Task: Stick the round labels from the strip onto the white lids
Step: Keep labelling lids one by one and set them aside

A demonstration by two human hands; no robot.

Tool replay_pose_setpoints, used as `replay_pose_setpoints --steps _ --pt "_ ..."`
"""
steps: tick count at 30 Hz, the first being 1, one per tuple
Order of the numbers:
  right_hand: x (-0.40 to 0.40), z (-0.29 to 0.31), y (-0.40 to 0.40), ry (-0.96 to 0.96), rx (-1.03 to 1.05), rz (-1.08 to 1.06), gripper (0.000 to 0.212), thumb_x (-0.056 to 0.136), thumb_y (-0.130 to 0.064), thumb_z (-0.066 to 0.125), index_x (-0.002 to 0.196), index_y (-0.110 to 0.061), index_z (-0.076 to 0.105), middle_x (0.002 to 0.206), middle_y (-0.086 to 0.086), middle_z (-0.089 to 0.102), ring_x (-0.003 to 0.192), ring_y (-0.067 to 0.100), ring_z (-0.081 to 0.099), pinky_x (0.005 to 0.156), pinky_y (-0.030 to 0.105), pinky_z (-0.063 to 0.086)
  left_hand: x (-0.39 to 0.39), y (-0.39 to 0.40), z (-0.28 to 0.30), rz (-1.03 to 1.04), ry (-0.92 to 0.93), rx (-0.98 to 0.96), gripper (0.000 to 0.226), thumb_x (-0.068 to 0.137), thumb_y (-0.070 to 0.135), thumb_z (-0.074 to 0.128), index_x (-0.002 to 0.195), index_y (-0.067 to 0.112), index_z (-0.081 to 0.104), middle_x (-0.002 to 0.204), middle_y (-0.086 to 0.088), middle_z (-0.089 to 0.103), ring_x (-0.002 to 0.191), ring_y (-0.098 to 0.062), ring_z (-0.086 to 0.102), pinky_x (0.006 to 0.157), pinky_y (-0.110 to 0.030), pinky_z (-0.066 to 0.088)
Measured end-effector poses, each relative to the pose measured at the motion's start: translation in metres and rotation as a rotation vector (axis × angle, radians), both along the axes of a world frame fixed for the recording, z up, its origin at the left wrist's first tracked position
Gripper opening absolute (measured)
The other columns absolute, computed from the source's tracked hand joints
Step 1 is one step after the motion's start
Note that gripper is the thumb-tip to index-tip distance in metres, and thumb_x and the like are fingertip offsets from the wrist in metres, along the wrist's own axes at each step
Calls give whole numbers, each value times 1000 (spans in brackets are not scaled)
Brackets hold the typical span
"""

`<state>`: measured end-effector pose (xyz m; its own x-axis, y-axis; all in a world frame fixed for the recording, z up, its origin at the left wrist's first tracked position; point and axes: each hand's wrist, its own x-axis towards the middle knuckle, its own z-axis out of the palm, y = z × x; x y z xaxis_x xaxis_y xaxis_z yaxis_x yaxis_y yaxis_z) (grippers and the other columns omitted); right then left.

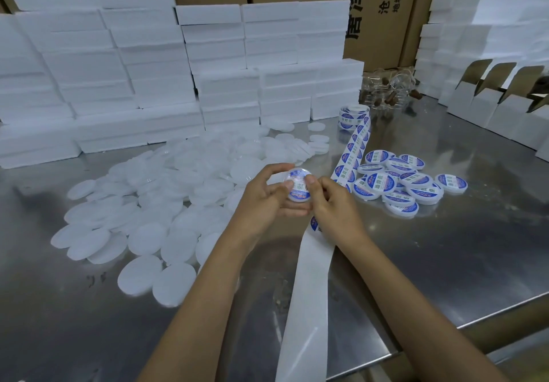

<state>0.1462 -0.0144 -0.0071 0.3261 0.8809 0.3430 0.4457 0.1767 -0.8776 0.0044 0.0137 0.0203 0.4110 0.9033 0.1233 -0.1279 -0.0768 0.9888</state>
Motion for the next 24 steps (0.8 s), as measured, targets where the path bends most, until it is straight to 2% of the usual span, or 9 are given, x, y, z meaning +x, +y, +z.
replay_pose_setpoints --steps 2,4,7,11,14,16,20,22,24 --pt "2 -1 0 0 -2 -19 44 103 -39 48 79 -2 52 61 -4 55 57 5 47 56 20 38 1 0 -2 -30 64 60 45 94 -2 66 130 26 61 110 -6 76 96 -28 75 80 -38 63" --pt "1 -1 -1 -1 3 -16 43 103 -37 48 74 -6 48 55 -9 51 54 3 45 53 17 35 0 0 -2 -4 98 103 53 84 -7 74 124 26 64 103 -4 77 94 -25 76 79 -35 63" --pt "-1 1 -4 1 17 55 41 104 -31 49 77 0 48 60 -3 46 59 9 41 58 26 35 -4 0 0 67 53 73 39 82 1 81 113 21 67 89 -9 78 79 -29 77 67 -29 62" --pt "-3 6 -6 110 -10 164 40 104 -28 49 84 6 53 66 8 47 61 14 42 62 31 37 -7 0 1 126 6 70 30 83 14 84 107 15 67 84 -11 78 71 -32 77 59 -25 59" --pt "2 8 -6 198 -60 212 44 103 -32 51 88 8 58 55 -10 50 49 1 42 55 17 35 -6 1 2 126 19 80 27 85 18 81 107 15 66 86 -10 78 71 -31 77 58 -27 60" --pt "3 10 -6 208 -68 232 48 100 -37 56 88 10 58 52 -12 55 46 1 43 50 12 35 -5 1 2 154 35 86 23 87 20 80 105 16 66 87 -12 78 71 -30 77 58 -31 61" --pt "-3 9 -9 120 -48 244 51 92 -39 67 83 11 57 62 19 52 54 18 40 53 28 34 -2 3 -1 282 56 87 22 92 27 74 94 7 66 84 -12 76 67 -23 76 52 -31 60" --pt "-3 6 -6 109 -69 231 48 94 -34 67 83 12 57 64 18 50 57 22 39 56 34 33 0 3 -3 300 74 78 22 96 30 69 98 8 69 92 -10 76 70 -20 76 51 -30 59" --pt "0 4 -3 124 -88 164 47 95 -33 66 83 11 55 64 15 49 55 20 40 55 32 34 3 4 -4 275 104 55 24 100 36 61 114 19 71 108 -4 74 77 -17 76 55 -31 61"
